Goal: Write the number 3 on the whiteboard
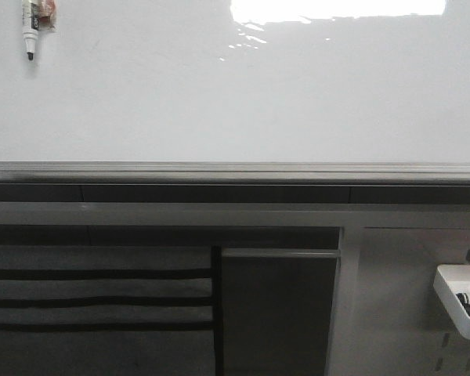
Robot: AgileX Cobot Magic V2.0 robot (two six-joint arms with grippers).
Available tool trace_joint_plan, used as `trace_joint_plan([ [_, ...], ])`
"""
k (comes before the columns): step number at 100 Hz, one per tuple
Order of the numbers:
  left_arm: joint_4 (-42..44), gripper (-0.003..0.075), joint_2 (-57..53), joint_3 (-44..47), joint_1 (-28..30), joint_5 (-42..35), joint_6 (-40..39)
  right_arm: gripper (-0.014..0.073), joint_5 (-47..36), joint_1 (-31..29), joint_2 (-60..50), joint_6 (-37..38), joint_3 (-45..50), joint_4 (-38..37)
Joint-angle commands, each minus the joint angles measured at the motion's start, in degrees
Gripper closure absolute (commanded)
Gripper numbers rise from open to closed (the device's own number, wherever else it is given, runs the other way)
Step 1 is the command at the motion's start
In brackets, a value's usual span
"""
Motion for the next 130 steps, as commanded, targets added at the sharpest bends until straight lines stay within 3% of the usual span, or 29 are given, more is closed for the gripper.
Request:
trace_joint_plan([
  [1,-0.4,0.0738,-1.8,0.2,-0.2,-4.6,-0.6,0.0668,-4.8,0.1,-1.3,0.0,1.2,-0.5],
  [117,-0.4,0.0738,-1.8,0.2,-0.2,-4.7,-0.6,0.0668,-5.8,0.1,-1.3,0.0,1.2,-0.6],
  [130,-0.1,0.0738,-1.8,0.0,-0.2,-8.1,-0.6,0.0668,-6.7,0.1,-1.3,0.0,1.2,-0.6],
])
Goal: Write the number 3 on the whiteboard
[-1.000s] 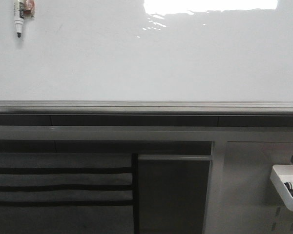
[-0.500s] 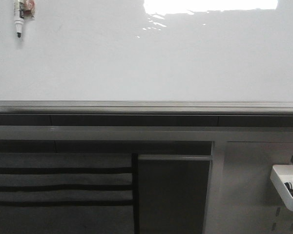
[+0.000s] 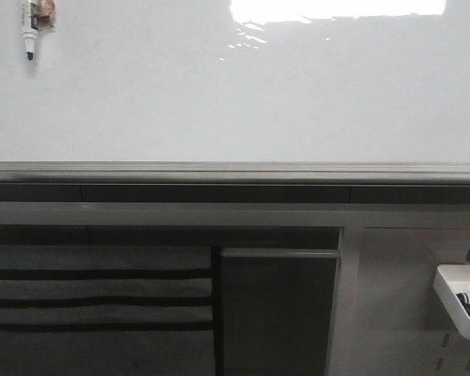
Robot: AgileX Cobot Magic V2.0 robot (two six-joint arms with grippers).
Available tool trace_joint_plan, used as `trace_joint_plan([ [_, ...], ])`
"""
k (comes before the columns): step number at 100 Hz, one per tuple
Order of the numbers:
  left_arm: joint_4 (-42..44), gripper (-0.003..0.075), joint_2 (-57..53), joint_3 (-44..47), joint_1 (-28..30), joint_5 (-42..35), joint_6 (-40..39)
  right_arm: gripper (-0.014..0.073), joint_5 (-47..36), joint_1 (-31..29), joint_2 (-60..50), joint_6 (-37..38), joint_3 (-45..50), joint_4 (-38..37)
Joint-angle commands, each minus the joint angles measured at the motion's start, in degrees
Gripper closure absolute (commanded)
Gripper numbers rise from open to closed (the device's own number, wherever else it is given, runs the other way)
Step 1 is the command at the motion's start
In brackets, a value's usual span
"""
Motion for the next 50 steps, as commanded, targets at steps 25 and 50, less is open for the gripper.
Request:
trace_joint_plan([
  [25,-0.1,0.0738,-1.6,-7.9,-0.2,-0.9,-0.6,0.0668,4.0,0.1,-1.0,0.0,-7.0,2.8],
  [50,0.0,0.0738,5.9,-27.3,-0.2,20.4,-0.6,0.0668,22.1,0.1,7.6,-0.8,-24.5,2.8],
])
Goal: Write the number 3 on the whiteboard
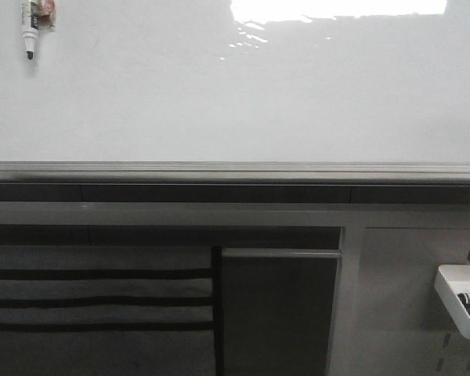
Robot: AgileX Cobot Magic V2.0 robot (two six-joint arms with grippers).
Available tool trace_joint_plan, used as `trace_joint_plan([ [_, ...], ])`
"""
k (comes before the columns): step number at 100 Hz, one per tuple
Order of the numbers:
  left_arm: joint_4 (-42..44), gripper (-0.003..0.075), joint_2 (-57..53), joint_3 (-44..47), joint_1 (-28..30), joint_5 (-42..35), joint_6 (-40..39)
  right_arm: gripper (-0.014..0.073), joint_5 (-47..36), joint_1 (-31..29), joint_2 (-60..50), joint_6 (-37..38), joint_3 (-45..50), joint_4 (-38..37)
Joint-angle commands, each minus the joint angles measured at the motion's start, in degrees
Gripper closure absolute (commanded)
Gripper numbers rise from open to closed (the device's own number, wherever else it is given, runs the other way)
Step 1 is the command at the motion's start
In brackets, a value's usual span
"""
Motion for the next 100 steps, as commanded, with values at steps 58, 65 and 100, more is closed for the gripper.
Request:
trace_joint_plan([
  [58,0.0,0.0738,12.6,-14.7,-0.2,9.7,-0.6,0.0668,4.4,0.1,13.1,-0.7,-15.2,1.4],
  [65,0.0,0.0738,12.6,-14.7,-0.2,9.7,-0.6,0.0668,4.4,0.1,13.1,-0.7,-15.2,1.4],
  [100,1.7,0.0589,12.6,-14.6,-0.2,9.8,-0.6,0.0398,3.3,0.1,13.1,-0.7,-15.2,1.2],
])
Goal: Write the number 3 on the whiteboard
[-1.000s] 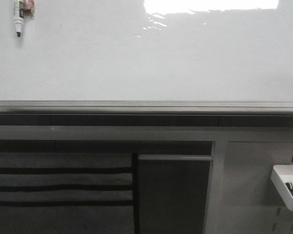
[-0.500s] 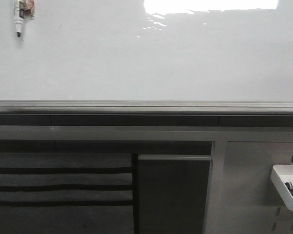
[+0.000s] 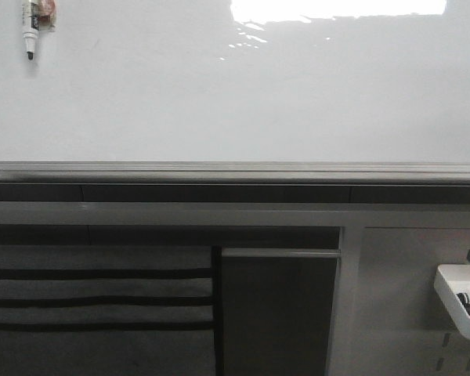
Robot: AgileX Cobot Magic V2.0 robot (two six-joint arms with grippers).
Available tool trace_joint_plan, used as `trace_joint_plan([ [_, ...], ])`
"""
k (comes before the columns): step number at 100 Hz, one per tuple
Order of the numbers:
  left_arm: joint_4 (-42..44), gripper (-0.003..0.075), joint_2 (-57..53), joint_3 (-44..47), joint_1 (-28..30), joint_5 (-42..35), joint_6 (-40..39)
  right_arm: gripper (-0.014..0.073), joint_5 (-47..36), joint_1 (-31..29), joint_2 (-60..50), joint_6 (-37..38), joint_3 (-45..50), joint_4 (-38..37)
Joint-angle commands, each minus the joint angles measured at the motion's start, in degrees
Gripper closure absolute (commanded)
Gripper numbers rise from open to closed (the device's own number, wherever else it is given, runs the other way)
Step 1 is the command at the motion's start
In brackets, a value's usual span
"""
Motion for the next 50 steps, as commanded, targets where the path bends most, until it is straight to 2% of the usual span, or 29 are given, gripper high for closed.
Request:
trace_joint_plan([
  [1,0.7,0.0553,1.1,-1.5,-0.2,-4.0,-0.6,0.0362,-5.5,0.1,1.1,-0.7,-2.0,-0.1],
  [10,0.7,0.0299,1.1,-1.5,-0.2,-4.0,-0.6,0.0167,-5.6,0.1,1.1,-0.7,-2.0,-0.1],
  [15,0.7,0.0202,1.1,-1.5,-0.2,-4.0,-0.6,0.0115,-5.6,0.1,1.1,-0.7,-2.0,-0.1],
  [20,0.7,0.015,1.1,-1.5,-0.2,-4.0,-0.6,0.0097,-5.6,0.1,1.1,-0.7,-2.0,-0.1],
  [33,0.7,0.0148,1.1,-1.5,-0.2,-4.0,-0.6,0.0097,-5.5,0.1,1.1,-0.7,-2.0,-0.1],
  [50,0.7,0.0185,1.1,-1.5,-0.2,-4.0,-0.6,0.0097,-5.5,0.1,1.1,-0.7,-2.0,-0.1],
])
